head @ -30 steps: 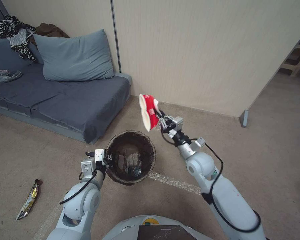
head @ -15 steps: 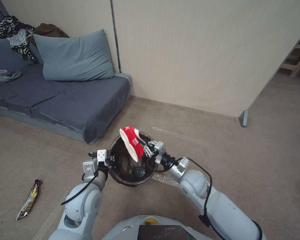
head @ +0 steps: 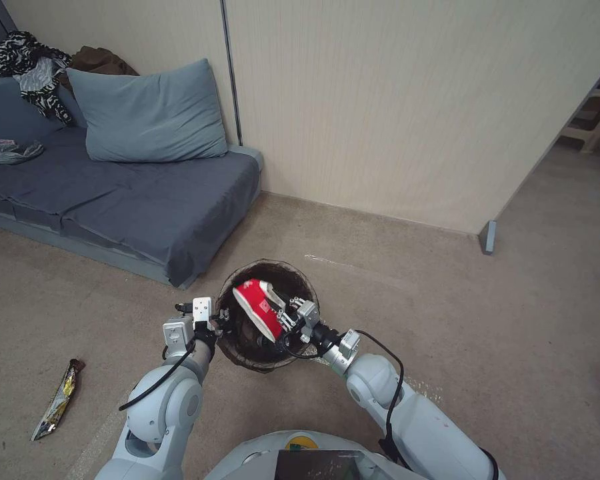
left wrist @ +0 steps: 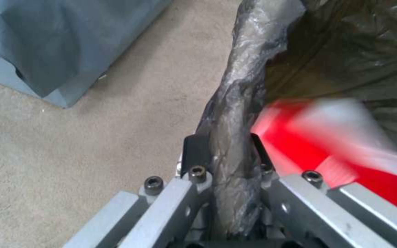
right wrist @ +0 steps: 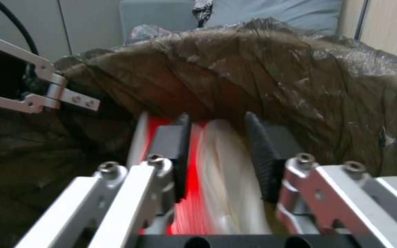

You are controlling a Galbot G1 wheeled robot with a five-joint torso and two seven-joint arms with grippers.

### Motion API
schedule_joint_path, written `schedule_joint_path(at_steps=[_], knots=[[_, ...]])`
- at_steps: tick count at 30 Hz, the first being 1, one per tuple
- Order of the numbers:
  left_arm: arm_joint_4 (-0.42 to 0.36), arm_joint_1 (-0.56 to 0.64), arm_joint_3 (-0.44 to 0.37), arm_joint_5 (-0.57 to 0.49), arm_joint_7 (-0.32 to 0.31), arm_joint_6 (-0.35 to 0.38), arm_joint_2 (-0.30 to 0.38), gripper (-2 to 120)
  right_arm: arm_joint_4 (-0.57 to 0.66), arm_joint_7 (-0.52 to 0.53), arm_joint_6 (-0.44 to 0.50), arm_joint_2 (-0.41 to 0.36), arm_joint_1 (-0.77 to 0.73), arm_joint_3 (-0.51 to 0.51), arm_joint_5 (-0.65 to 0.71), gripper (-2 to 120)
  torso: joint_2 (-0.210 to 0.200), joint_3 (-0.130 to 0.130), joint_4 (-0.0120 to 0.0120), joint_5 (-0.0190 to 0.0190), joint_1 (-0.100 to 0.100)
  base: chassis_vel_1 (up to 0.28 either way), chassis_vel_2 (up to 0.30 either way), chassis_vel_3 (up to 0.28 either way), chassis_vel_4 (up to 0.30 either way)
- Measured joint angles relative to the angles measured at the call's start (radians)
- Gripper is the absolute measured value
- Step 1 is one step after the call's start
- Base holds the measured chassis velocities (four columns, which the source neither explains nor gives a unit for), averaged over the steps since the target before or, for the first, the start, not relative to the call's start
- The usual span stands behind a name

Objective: Pick up the trash bin, then pick up the garbage from the floor and place it into the trash bin.

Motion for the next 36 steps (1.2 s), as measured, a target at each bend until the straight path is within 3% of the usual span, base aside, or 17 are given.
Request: schedule_joint_path(at_steps=[13, 16, 19, 21, 25, 30, 36], knots=[[0.016, -0.006, -0.004, 0.002, 0.003, 0.000, 0.003, 0, 0.104, -0.006, 0.008, -0.028, -0.054, 0.037, -0.026, 78, 0.000, 0.000, 0.0000, 0.0000, 0.000, 0.000, 0.000, 0.000, 0.000], [0.029, -0.006, -0.013, 0.014, 0.011, -0.006, 0.007, 0, 0.206, 0.017, 0.026, -0.032, -0.106, 0.097, -0.048, 93, 0.000, 0.000, 0.0001, 0.0000, 0.000, 0.000, 0.000, 0.000, 0.000], [0.037, -0.005, -0.020, 0.027, 0.022, -0.021, 0.011, 0, 0.279, 0.066, 0.033, -0.011, -0.158, 0.153, -0.095, 99, 0.000, 0.000, 0.0001, -0.0001, 0.000, 0.000, 0.000, 0.000, 0.000], [0.042, -0.001, -0.028, 0.064, 0.046, -0.041, 0.016, 0, 0.354, 0.177, 0.014, 0.037, -0.234, 0.238, -0.179, 100, 0.000, 0.000, 0.0000, -0.0001, 0.000, 0.000, 0.000, 0.000, 0.000], [0.048, 0.003, -0.036, 0.124, 0.069, -0.069, 0.019, 0, 0.386, 0.276, 0.011, 0.101, -0.334, 0.321, -0.241, 100, 0.000, 0.000, -0.0001, 0.0000, 0.000, 0.000, 0.000, 0.000, 0.000], [0.049, 0.009, -0.038, 0.144, 0.067, -0.092, 0.015, 0, 0.320, 0.304, 0.095, 0.195, -0.434, 0.426, -0.273, 100, 0.000, 0.000, -0.0001, 0.0000, 0.000, 0.000, 0.000, 0.000, 0.000], [0.045, 0.010, -0.039, 0.137, 0.060, -0.099, 0.015, 0, 0.279, 0.305, 0.128, 0.237, -0.462, 0.456, -0.272, 100, 0.000, 0.000, 0.0000, -0.0001, 0.000, 0.000, 0.000, 0.000, 0.000]])
